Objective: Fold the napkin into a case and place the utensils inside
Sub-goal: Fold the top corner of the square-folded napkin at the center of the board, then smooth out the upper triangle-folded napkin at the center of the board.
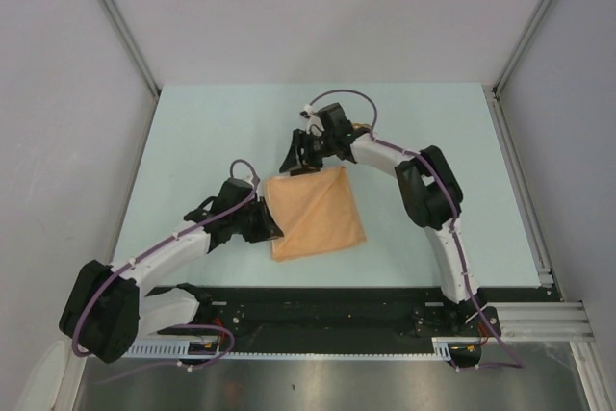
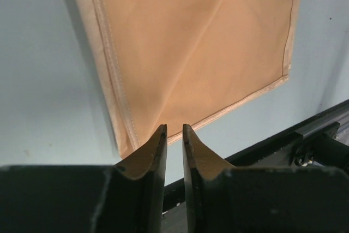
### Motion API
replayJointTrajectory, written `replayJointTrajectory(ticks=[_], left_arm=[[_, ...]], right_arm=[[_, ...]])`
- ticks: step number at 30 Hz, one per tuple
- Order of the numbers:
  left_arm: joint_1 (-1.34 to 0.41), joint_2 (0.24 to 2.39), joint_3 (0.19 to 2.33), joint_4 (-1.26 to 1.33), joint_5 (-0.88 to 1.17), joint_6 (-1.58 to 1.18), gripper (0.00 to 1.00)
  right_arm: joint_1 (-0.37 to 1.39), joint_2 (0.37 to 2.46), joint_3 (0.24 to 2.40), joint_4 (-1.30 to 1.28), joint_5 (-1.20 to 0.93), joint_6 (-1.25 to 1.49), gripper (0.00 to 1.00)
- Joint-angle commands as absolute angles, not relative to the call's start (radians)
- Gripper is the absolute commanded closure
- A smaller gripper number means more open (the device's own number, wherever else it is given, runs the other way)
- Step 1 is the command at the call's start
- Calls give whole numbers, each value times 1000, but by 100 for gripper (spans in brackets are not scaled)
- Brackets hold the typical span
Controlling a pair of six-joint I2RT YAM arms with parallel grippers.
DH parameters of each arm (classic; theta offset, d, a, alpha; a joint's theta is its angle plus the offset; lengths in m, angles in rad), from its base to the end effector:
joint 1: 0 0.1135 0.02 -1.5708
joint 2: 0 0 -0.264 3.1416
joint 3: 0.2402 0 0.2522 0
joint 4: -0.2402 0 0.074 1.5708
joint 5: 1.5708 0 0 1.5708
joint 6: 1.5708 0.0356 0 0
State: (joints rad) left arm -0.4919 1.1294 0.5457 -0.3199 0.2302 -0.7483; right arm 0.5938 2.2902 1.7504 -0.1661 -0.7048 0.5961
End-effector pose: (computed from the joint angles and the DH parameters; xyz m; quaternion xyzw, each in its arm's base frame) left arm 0.1830 -0.1073 0.1819 -0.0827 0.9357 -0.2773 0.2017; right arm 0.4114 0.3055 0.1720 -0.1437 0.8523 0.4800 0.1501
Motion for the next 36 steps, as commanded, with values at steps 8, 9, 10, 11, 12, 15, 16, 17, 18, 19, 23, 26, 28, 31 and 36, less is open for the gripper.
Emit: replayJointTrajectory(ticks=[8,9,10,11,12,15,16,17,18,19,23,26,28,31,36], left_arm=[[-512,1137,419,-187,336,-762,82],[-511,1137,416,-187,331,-762,82],[-512,1137,413,-190,327,-761,82],[-512,1138,407,-189,319,-756,82],[-511,1141,405,-189,318,-753,82],[-514,1158,394,-176,319,-753,82],[-515,1169,390,-170,322,-755,82],[-518,1172,381,-157,327,-759,82],[-522,1177,376,-153,327,-759,82],[-525,1181,371,-149,328,-761,82],[-531,1212,360,-117,344,-770,83],[-537,1213,371,-123,345,-769,83],[-541,1207,377,-132,353,-767,83],[-541,1169,393,-173,348,-761,83],[-541,1074,462,-282,310,-746,73]], right_arm=[[388,2043,1307,41,-827,545,65],[381,2055,1305,58,-837,532,66],[377,2068,1308,60,-839,523,67],[373,2095,1322,60,-839,519,68],[370,2108,1330,66,-844,522,69],[353,2152,1353,87,-848,538,71],[342,2161,1354,95,-847,541,71],[334,2164,1356,103,-844,546,71],[328,2177,1359,106,-838,549,71],[321,2183,1362,106,-836,551,71],[275,2221,1387,133,-854,568,71],[258,2249,1400,140,-870,578,71],[253,2247,1414,138,-879,578,71],[255,2227,1430,118,-877,574,70],[255,2155,1427,40,-833,545,69]])
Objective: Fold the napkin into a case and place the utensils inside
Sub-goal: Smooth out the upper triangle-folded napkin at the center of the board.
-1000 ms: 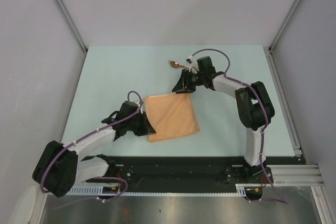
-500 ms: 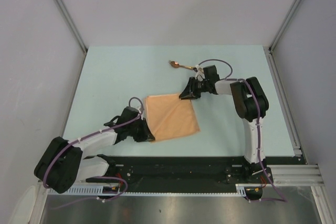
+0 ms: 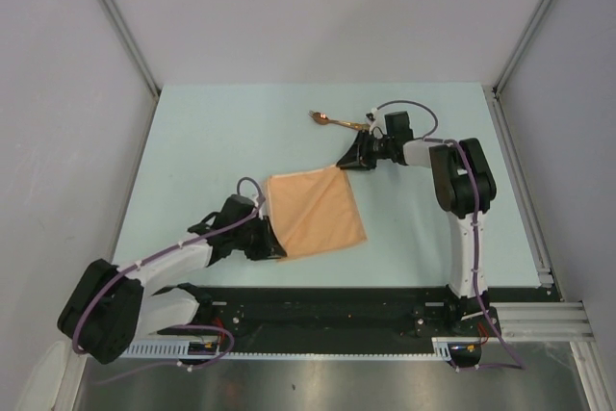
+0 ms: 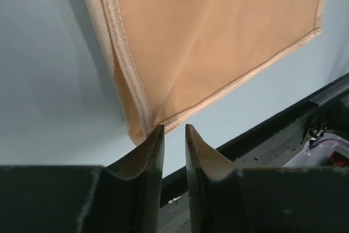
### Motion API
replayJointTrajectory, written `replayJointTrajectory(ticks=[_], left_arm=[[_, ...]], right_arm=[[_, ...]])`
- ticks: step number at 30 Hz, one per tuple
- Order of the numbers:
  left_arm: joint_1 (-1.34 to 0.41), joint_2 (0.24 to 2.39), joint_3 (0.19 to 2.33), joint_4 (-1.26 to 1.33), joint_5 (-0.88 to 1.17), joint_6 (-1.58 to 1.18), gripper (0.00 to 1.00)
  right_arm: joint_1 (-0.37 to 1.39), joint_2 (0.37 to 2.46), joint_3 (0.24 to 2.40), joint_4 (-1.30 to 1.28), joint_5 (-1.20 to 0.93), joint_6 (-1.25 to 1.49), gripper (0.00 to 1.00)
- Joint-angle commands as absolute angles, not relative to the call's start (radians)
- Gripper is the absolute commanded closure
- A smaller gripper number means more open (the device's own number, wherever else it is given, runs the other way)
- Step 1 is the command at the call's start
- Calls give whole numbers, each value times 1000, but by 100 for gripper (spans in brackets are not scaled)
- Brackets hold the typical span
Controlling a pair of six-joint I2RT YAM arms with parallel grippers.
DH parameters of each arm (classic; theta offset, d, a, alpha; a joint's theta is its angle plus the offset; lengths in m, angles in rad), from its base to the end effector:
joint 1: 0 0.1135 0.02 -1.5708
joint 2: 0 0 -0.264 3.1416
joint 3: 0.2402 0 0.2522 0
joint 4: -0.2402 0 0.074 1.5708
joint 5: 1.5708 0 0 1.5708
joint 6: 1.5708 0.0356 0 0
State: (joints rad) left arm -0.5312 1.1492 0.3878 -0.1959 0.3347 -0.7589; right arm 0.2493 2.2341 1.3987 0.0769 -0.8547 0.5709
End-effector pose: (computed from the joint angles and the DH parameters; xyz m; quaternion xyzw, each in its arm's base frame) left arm 0.1602 -0.1077 0.1408 -0.0568 0.9396 -0.3059 0.1424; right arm 0.4411 0.1400 0.1131 -0.0278 0.8515 0.4925 0.1779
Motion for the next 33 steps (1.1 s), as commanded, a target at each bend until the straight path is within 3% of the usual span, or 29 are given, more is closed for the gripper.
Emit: replayJointTrajectory(ticks=[1,6,7,10,13,16,20,25,33], left_arm=[[-540,1048,488,-314,299,-739,70],[-476,1019,592,-399,287,-706,51],[-457,1032,633,-408,285,-689,43],[-368,1096,702,-428,284,-660,35],[-270,1150,725,-373,362,-653,37],[-232,1195,749,-367,380,-635,46],[-184,1140,718,-371,377,-640,53],[-106,1032,664,-397,412,-644,54],[-80,1043,640,-330,480,-666,52]], right_arm=[[255,2140,1424,26,-824,540,69],[276,2014,1394,-176,-646,431,64],[299,1994,1391,-243,-612,408,61],[372,1898,1393,-384,-438,319,50],[467,1827,1391,-472,-272,270,38],[582,1804,1384,-479,-235,306,37],[710,1835,1325,-255,-475,487,43],[831,1968,1285,128,-662,690,58],[914,2100,1273,216,-700,758,69]])
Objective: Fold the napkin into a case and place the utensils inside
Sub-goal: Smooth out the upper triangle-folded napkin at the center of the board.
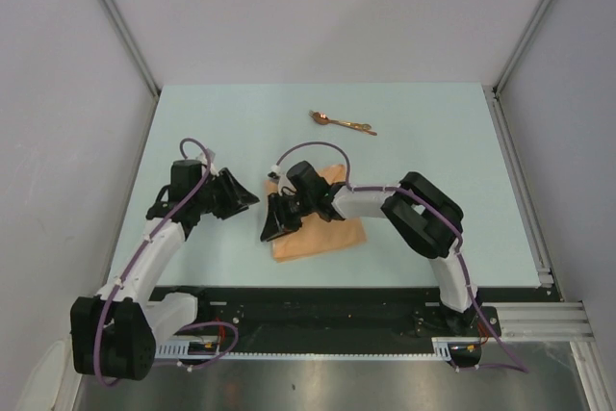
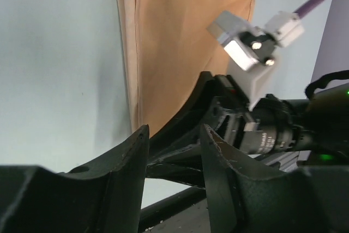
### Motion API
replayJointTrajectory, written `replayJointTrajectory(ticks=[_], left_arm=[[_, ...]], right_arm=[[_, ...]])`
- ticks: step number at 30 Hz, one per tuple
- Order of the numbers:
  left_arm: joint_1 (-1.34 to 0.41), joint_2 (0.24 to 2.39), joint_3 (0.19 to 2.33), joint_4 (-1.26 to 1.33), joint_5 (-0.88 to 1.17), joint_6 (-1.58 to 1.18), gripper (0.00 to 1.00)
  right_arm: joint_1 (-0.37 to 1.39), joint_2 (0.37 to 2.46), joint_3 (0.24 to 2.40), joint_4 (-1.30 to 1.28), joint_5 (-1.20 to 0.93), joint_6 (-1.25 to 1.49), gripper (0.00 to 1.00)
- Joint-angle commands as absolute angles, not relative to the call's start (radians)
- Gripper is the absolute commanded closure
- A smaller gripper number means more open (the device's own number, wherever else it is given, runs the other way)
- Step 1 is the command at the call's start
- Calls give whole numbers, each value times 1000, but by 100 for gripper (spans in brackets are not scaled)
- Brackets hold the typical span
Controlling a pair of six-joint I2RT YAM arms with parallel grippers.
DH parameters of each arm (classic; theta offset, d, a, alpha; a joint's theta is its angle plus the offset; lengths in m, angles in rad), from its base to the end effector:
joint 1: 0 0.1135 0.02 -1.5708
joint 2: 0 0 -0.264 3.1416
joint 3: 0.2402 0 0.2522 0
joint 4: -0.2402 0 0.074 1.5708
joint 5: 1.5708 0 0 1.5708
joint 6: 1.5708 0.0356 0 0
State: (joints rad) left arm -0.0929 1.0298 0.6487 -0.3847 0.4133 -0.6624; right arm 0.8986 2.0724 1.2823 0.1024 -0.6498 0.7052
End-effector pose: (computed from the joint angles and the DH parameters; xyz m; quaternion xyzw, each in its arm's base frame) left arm 0.2084 -0.0338 0.2305 -0.1758 0.8868 -0.3169 0.2868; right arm 0.2578 0.3585 0.1482 -0.2185 0.8396 0.4917 0.0742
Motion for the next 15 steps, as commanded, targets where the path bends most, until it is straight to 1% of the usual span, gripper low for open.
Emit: replayJointTrajectory(ticks=[1,9,12,15], left_arm=[[-80,1060,643,-319,489,-669,52],[-77,1144,693,-298,509,-649,51],[-74,1187,721,-299,511,-641,49],[-61,1210,749,-296,500,-641,46]], right_arm=[[920,2102,1252,222,-701,764,70],[936,2046,1117,239,-690,747,70],[942,2030,1118,224,-689,739,70],[950,2003,1169,151,-648,701,67]])
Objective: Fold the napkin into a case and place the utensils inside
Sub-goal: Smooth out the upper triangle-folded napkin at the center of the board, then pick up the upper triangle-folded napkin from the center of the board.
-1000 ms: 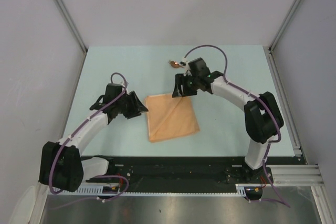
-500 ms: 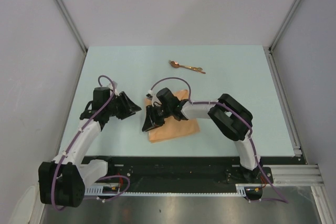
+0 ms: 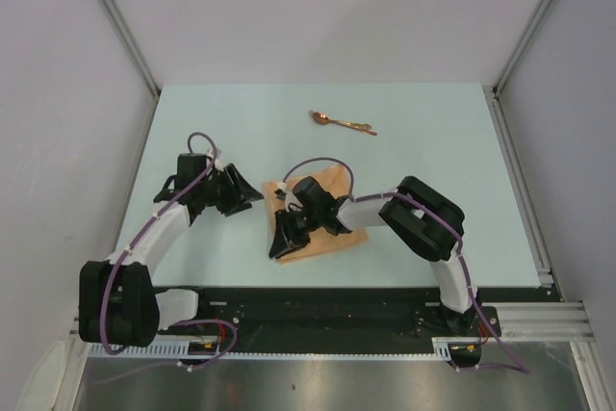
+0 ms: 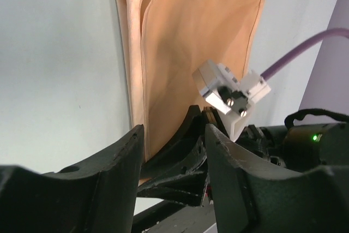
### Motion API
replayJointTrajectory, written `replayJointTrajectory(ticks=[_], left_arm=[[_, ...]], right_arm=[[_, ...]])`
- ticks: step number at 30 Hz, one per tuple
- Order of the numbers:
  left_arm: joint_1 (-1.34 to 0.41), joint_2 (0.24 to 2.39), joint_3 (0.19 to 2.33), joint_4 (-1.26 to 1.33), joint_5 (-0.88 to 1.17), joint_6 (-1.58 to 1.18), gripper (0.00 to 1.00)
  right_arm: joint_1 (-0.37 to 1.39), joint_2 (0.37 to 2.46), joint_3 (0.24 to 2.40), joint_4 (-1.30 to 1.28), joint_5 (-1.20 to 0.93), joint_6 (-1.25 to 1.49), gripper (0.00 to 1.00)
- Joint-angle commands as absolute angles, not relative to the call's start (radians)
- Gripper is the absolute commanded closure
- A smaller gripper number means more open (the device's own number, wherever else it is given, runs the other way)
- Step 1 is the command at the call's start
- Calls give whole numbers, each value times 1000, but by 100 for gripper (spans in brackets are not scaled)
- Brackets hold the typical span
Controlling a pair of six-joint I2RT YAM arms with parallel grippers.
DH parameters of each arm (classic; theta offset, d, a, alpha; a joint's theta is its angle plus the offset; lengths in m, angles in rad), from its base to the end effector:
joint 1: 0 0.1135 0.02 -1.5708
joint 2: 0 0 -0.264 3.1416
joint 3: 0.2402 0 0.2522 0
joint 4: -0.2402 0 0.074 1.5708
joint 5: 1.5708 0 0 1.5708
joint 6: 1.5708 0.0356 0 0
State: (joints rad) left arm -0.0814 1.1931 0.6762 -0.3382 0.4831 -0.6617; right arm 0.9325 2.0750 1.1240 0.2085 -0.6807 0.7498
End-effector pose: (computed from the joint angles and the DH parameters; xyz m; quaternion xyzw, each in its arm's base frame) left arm 0.2324 -0.0356 0.2104 -0.1799 0.8954 -0.3322 0.2355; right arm 0.2284 0.3455 0.1114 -0.2125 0.8471 0.4865 0.0251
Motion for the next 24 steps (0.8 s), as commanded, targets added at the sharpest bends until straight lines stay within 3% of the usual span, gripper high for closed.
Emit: replayJointTrajectory(ticks=[1,8,16,24], left_arm=[[-58,1216,756,-295,500,-643,45],[-54,1299,818,-284,485,-650,39],[-74,1503,890,-281,535,-611,42],[-124,1713,1123,-408,384,-529,45]], right_arm=[[951,1997,1190,128,-640,678,66],[960,1901,1325,-150,-494,569,49],[891,1754,1195,-216,-393,572,36],[870,1692,1072,-164,-393,603,40]])
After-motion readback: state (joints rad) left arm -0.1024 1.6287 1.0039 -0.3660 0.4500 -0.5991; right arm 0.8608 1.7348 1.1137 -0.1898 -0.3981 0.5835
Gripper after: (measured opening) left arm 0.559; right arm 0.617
